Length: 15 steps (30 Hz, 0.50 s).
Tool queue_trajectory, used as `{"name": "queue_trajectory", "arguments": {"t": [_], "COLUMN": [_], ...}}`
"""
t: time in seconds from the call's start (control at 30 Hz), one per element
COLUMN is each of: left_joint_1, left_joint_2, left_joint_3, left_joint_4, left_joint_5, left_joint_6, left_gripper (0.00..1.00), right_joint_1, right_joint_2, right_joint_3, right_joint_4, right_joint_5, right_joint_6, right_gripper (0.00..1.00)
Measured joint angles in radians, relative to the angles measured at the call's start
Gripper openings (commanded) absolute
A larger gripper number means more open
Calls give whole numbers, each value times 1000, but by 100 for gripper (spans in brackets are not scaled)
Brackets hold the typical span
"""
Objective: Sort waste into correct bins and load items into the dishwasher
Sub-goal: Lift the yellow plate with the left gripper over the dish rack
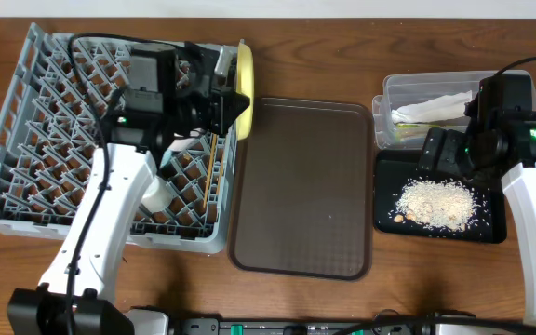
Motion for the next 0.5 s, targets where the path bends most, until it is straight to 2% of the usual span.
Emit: {"name": "queue_trajectory", "arguments": {"t": [0.3,0.5], "left_joint_1": [53,99], "left_joint_2": [0,0], "left_joint_3": [0,0], "left_joint_4": [75,86], "left_joint_5": [256,311], "left_joint_6": [-1,-5], "left_gripper": [8,8], "right_joint_1": [0,0], "right_joint_2": [0,0], "right_joint_3": [0,0], "right_joint_4": [0,2], "right_joint_5": [0,0], "right_joint_6": [0,0], "right_gripper": [99,99]}}
